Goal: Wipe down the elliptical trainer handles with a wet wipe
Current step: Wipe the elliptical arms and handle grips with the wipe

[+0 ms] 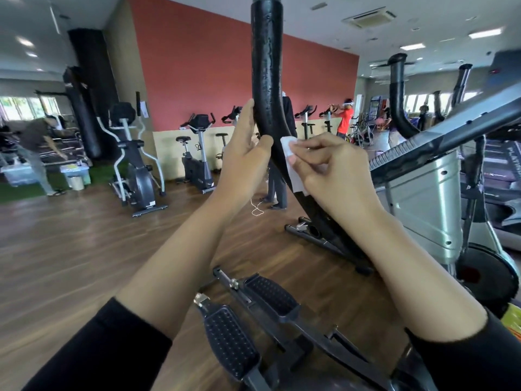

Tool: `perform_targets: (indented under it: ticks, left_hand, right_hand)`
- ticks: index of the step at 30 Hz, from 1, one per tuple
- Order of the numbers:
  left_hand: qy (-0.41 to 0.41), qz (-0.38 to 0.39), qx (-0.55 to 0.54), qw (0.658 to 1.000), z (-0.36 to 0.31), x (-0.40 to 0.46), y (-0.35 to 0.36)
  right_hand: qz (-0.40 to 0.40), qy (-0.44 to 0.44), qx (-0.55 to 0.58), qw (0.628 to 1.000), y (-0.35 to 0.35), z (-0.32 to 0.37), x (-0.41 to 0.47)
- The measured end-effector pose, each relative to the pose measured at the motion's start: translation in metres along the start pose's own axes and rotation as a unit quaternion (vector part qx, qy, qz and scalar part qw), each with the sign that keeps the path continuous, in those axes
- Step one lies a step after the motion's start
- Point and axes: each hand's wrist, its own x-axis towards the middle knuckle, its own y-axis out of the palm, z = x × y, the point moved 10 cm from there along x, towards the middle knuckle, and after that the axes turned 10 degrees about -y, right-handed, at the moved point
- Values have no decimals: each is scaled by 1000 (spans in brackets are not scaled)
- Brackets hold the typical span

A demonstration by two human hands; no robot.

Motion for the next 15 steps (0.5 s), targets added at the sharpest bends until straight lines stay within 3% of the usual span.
perform_targets:
  ticks: [5,11,15]
  left_hand:
    - [14,-13,-32,999,-2,-3,-8]
    - [50,-51,-10,997,-8,4,-16]
    - [69,-47,-5,997,-9,9,-17]
  right_hand:
    - [-2,-27,-19,999,-7,-2,-10]
    - [22,20,47,998,8,-9,17]
    - [27,22,31,999,5,-10,8]
